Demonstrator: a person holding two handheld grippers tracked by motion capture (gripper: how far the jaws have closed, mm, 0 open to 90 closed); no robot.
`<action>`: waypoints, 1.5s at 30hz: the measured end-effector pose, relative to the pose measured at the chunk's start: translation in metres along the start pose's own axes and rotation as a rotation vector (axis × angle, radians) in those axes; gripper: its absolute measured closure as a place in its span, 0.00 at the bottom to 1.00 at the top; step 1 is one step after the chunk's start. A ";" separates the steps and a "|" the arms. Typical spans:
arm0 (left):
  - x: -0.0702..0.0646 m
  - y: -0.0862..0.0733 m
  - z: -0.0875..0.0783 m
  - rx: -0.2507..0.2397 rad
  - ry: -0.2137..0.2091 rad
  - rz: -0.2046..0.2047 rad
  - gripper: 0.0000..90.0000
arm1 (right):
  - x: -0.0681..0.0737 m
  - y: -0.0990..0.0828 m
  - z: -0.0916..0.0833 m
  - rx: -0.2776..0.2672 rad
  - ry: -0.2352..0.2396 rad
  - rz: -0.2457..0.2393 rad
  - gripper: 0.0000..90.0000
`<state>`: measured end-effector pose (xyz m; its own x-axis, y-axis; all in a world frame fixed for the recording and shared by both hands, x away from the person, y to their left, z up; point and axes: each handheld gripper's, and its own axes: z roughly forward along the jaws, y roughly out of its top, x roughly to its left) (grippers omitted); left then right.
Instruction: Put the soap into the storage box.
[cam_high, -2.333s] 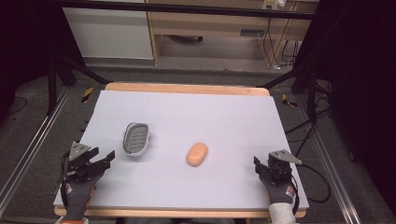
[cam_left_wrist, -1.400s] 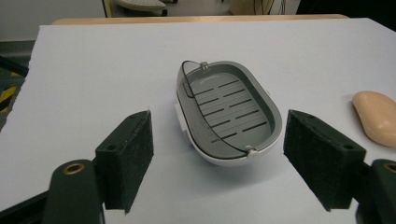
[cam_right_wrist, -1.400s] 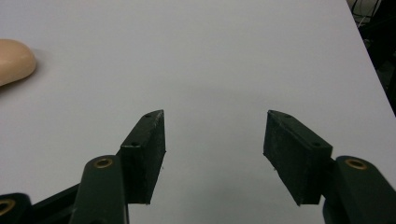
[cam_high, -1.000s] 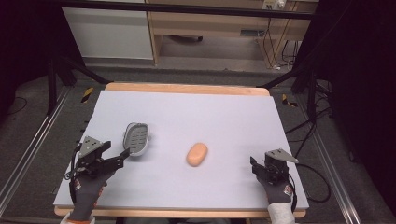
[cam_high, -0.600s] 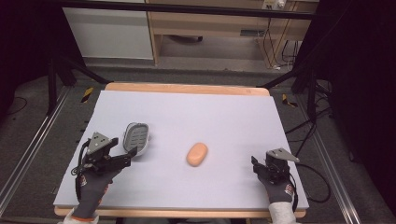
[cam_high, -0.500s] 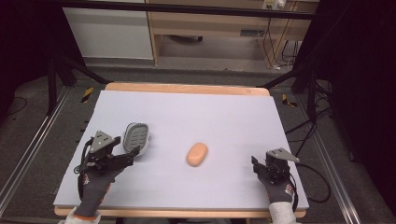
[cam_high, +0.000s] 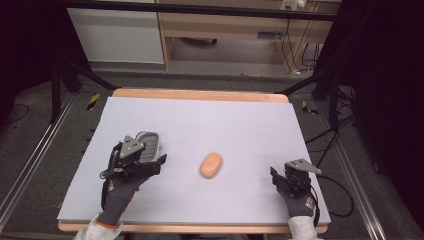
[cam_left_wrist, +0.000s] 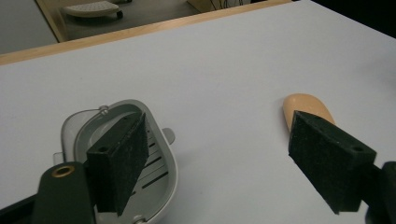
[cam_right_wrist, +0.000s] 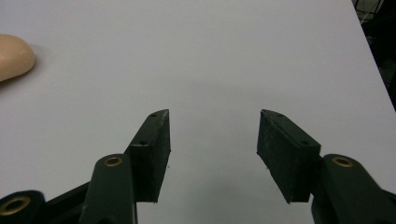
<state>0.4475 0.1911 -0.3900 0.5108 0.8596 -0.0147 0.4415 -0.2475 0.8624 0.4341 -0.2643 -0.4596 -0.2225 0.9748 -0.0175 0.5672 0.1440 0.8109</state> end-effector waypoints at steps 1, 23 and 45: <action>-0.002 0.001 0.002 0.002 -0.001 0.004 0.22 | 0.000 0.000 0.000 0.001 0.001 -0.001 0.50; -0.038 0.013 0.041 0.037 -0.034 0.070 0.26 | -0.002 -0.001 0.000 0.009 0.003 -0.003 0.51; -0.070 0.020 0.078 0.074 -0.077 0.091 0.27 | -0.002 -0.002 0.001 0.011 -0.003 -0.013 0.50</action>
<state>0.4781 0.0914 -0.4105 0.6052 0.7958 0.0209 0.4425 -0.3581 0.8222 0.4341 -0.2660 -0.4617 -0.2277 0.9733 -0.0294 0.5730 0.1584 0.8041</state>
